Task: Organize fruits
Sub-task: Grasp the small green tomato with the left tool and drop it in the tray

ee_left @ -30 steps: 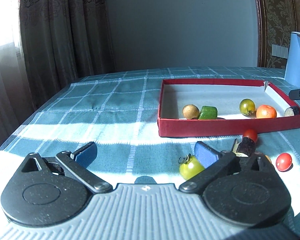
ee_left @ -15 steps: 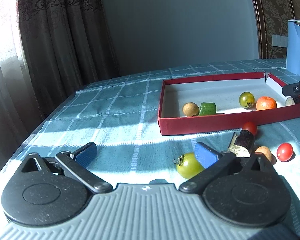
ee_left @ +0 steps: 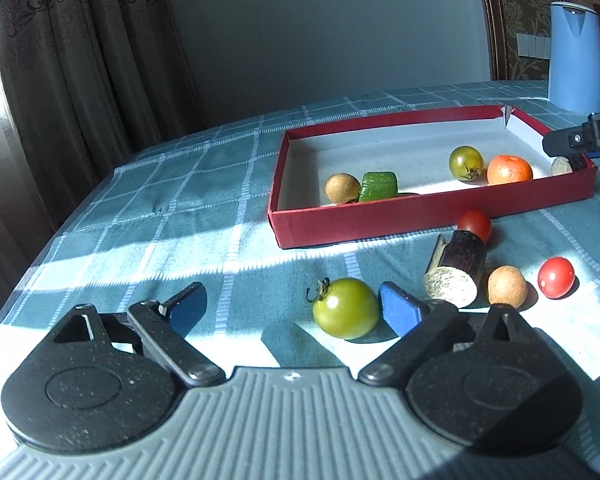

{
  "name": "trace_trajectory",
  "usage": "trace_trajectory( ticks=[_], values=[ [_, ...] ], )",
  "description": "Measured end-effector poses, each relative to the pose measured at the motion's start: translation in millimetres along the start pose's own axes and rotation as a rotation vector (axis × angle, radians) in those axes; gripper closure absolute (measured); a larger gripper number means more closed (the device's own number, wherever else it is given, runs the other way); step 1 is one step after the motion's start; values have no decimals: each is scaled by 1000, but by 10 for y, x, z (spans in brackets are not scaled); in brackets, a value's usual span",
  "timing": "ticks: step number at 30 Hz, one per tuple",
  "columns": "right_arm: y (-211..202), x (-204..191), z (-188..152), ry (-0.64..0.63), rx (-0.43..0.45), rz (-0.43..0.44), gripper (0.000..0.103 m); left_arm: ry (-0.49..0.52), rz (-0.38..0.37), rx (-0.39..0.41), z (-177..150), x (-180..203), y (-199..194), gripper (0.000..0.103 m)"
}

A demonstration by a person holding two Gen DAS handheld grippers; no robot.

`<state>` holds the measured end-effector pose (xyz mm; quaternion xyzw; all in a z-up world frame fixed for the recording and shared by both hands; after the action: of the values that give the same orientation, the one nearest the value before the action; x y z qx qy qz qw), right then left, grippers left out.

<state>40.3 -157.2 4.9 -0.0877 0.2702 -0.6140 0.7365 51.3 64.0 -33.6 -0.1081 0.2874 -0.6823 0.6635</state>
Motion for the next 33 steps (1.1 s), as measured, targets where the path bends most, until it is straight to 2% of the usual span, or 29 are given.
trace_trajectory(
  ticks=[1, 2, 3, 4, 10, 15, 18, 23, 24, 25, 27, 29, 30, 33],
  values=[
    [0, -7, -2, -4, 1, -2, 18, -19, -35, -30, -2, -9, 42, 29],
    [-6, -14, -3, -10, 4, -5, 18, -21, -52, -45, -3, 2, 66, 36],
    [-15, -19, -2, -13, 10, -7, 18, -27, -56, -39, 4, 10, 56, 51],
    [-23, -20, 0, -14, 16, -9, 18, -25, -45, -39, 16, 23, 48, 71],
    [-67, -35, 22, -29, 42, -34, 18, 18, 55, 8, 148, 150, 72, 71],
    [-44, 1, 33, -14, 36, -55, 18, -13, 43, 101, 512, 225, 68, 71],
    [-7, 32, 28, 7, 22, -62, 18, -32, 61, 131, 787, 325, 247, 71],
    [79, 32, -1, 1, -11, -71, 18, -20, 98, 92, 1069, 576, 693, 66],
    [81, 23, -2, -6, -8, -75, 18, -23, 109, 91, 1086, 600, 732, 61],
    [84, 8, -3, -18, -7, -71, 18, -32, 120, 94, 1095, 604, 754, 40],
    [86, -24, -7, -38, -5, -62, 18, -58, 126, 148, 1068, 585, 682, 13],
    [85, -63, -19, -43, -13, -28, 18, -73, 138, 199, 1017, 527, 556, 8],
    [83, -87, -25, -52, -15, -16, 18, -89, 139, 207, 994, 486, 505, 5],
    [79, -173, -59, -102, -24, -3, 18, -149, 126, 208, 791, 323, 312, 4]
  ],
)
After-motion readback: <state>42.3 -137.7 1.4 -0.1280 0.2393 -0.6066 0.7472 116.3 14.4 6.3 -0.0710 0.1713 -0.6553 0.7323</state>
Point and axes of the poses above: each gripper's, at about its wrist camera, not at the fingertips, and y roughly the way its jaws point, x to its right, z to its top, the point moved 3 cm from there along y, roughly the way its jaws point, and after that the axes turned 6 degrees about z, right-handed, at the moved point
